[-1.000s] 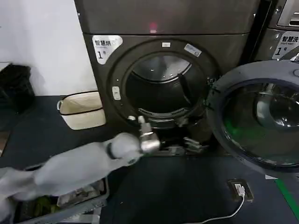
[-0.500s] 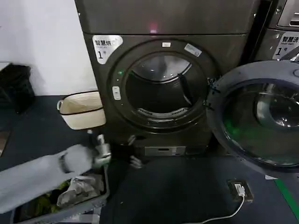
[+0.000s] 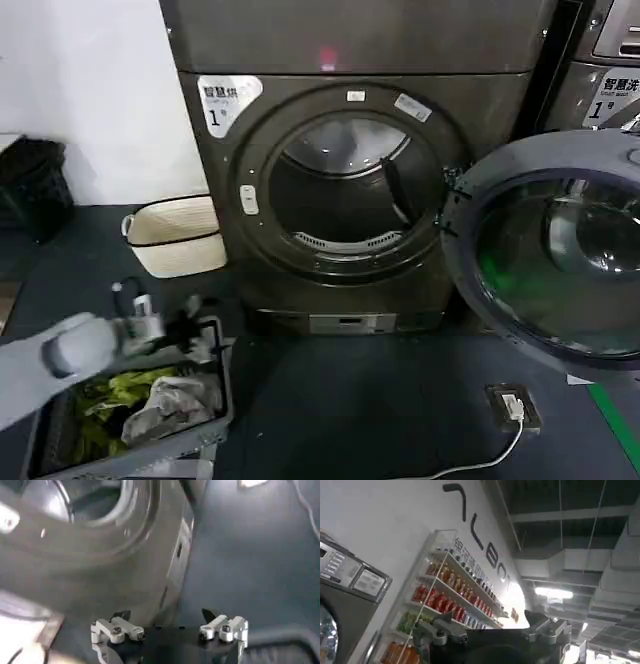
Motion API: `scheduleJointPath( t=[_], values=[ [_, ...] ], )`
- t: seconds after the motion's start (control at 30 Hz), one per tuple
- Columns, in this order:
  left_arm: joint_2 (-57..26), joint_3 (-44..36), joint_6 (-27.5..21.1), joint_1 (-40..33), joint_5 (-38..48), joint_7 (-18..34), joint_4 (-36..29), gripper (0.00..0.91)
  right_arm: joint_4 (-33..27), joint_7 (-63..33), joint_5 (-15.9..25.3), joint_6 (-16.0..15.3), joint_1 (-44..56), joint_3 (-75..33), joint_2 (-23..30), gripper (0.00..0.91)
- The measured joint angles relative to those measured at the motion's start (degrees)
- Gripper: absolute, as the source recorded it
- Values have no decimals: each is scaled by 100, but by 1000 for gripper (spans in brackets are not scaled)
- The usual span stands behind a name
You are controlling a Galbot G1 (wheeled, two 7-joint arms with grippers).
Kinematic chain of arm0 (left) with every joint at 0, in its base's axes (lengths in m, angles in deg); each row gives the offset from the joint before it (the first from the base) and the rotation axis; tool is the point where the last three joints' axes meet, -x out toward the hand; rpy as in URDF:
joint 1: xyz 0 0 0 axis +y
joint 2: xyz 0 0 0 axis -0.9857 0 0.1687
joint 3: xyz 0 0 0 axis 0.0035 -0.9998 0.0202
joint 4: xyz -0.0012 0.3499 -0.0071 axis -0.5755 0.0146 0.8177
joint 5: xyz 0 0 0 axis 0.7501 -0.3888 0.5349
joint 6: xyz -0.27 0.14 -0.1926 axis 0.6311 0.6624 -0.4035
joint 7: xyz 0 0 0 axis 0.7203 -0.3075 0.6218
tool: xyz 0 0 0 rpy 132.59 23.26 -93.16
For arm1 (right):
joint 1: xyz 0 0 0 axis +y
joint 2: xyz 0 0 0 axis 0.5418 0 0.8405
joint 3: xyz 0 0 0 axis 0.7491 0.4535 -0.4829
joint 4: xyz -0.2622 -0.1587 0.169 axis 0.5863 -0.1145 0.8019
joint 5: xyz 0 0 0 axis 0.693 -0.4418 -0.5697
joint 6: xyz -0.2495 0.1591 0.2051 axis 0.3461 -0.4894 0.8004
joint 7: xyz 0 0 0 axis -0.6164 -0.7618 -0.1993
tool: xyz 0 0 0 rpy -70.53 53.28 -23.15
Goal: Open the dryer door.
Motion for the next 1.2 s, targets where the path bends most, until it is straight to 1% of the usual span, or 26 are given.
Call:
scheduleJointPath(
  t=[0.07,0.17,0.33,0.5,0.8,0.93,1.13,1.2],
  values=[
    [-105,10,-110,-4,-2,-12,144,907,-2,0,0,2,-11,8,0,907],
    [-216,46,-16,-3,-233,-281,320,907,10,25,0,3,-17,33,0,907],
    [-284,100,22,12,-469,-564,667,907,21,28,-9,9,9,-13,15,907],
    [-288,123,72,57,-528,-651,943,907,37,28,-10,24,10,-9,50,907],
    [-294,117,-53,75,-458,-658,988,907,54,29,-18,51,27,-5,73,907],
    [-328,108,-114,106,-355,-704,894,907,44,29,-11,53,6,18,58,907],
    [-371,25,-211,132,-489,-850,827,907,-26,31,9,66,-13,51,19,907],
    [-376,15,-226,143,-567,-912,825,907,-77,37,73,142,15,61,19,907]
  ],
)
